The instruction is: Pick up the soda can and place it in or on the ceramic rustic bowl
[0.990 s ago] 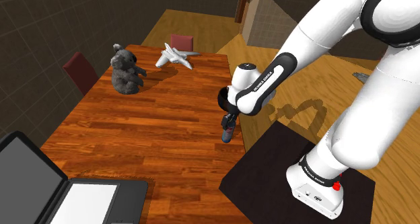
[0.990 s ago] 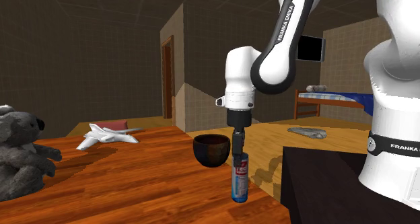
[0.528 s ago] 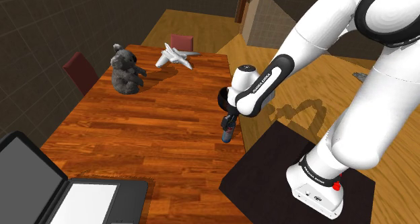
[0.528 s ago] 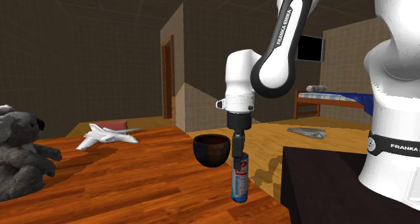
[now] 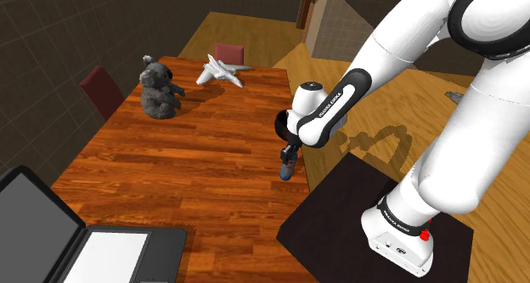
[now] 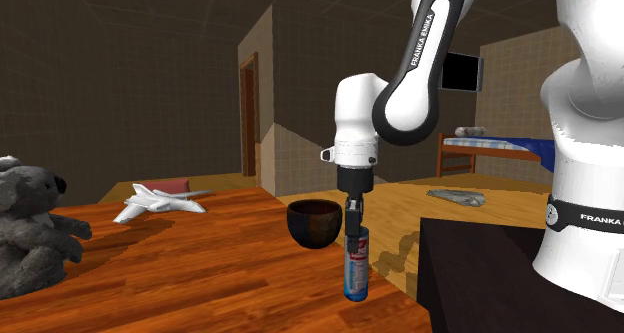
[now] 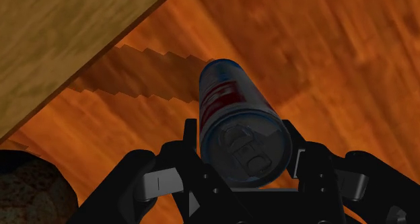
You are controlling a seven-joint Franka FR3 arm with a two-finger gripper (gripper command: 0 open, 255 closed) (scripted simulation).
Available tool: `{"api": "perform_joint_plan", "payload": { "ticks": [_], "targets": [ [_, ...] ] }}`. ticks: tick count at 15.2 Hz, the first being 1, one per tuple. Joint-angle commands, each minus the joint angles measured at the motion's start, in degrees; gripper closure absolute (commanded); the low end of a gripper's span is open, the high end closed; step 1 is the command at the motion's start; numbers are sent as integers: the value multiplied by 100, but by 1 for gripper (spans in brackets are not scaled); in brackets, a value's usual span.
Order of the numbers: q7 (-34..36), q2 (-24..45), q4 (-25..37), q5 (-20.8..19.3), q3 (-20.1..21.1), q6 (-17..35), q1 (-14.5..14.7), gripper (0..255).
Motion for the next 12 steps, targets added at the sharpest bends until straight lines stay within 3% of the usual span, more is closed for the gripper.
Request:
{"api": "perform_joint_plan", "payload": {
  "ticks": [1,12],
  "targets": [
    [0,4,-3,0,0,0,0,255],
    [-1,-896,-63,3,1,-840,-2,255]
  ]
}}
